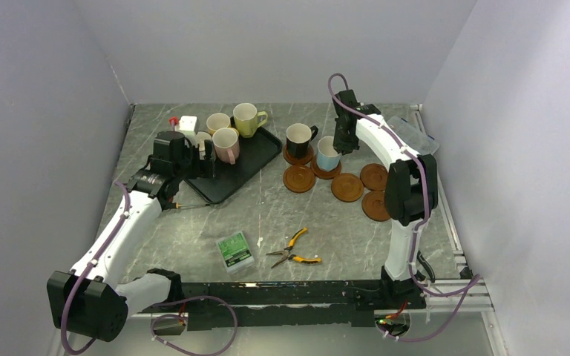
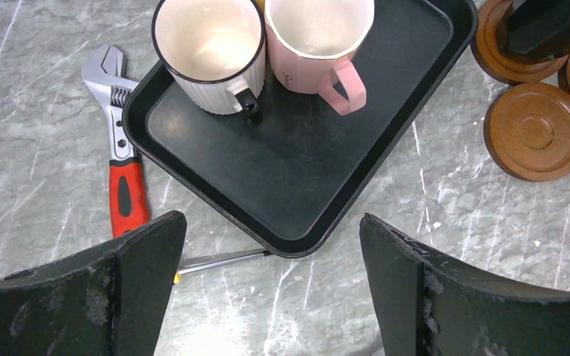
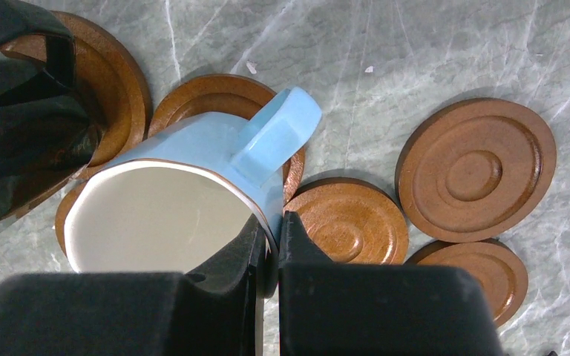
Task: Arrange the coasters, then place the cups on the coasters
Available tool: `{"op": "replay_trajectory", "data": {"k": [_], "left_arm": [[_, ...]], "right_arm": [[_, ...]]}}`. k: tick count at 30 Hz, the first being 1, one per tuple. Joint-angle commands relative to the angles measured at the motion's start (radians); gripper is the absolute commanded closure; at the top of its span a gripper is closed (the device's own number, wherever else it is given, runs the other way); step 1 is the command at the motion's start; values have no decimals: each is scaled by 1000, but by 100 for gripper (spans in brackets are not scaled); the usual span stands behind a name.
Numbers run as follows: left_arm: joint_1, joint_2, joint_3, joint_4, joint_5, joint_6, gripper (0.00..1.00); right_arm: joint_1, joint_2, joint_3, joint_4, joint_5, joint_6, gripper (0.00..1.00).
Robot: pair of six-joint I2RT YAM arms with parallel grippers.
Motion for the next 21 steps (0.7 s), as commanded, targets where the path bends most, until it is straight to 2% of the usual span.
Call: {"op": "replay_trajectory", "data": {"k": [1, 6, 14, 21], "left_arm": [[3, -18, -4, 36, 18, 9, 7], [2, -19, -5, 37, 18, 9, 7], [2, -18, -4, 36, 22, 9, 8], [3, -18, -7, 44, 36, 3, 8]], "right_arm": [[0, -1, 68, 8, -7, -7, 100], [1, 2, 75, 3, -11, -6, 83], [0, 1, 86, -7, -11, -10, 63], [0, -13, 93, -7, -13, -10, 56]]}}
